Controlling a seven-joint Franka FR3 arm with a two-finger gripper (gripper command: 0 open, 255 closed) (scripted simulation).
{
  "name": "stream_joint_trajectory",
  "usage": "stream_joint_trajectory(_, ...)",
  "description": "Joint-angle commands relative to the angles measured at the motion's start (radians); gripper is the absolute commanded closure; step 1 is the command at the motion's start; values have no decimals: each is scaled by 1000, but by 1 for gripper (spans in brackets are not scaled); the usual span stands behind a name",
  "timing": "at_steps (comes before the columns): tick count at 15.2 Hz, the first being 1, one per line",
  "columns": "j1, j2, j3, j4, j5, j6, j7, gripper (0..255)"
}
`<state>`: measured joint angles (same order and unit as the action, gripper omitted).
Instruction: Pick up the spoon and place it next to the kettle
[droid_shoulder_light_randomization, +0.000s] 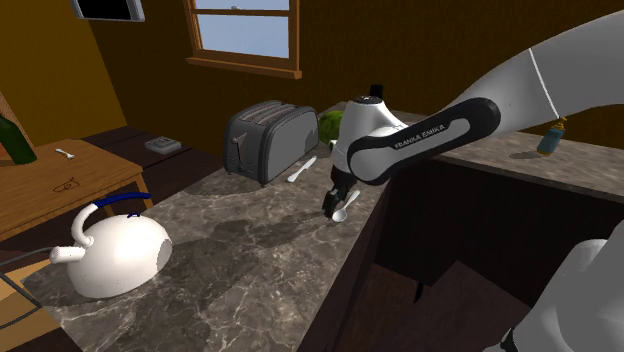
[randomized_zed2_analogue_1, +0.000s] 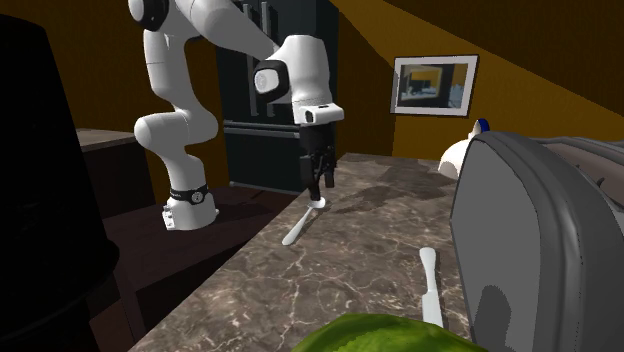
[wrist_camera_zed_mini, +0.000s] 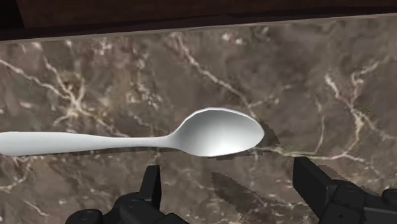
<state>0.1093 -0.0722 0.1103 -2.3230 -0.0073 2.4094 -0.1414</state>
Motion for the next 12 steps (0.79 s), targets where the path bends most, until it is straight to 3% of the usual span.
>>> stream_joint_trajectory(1,0,22,1,-7,-4,30,3,0)
stream_joint_trajectory(12,-1,49,1,-13,-9,63,6,0)
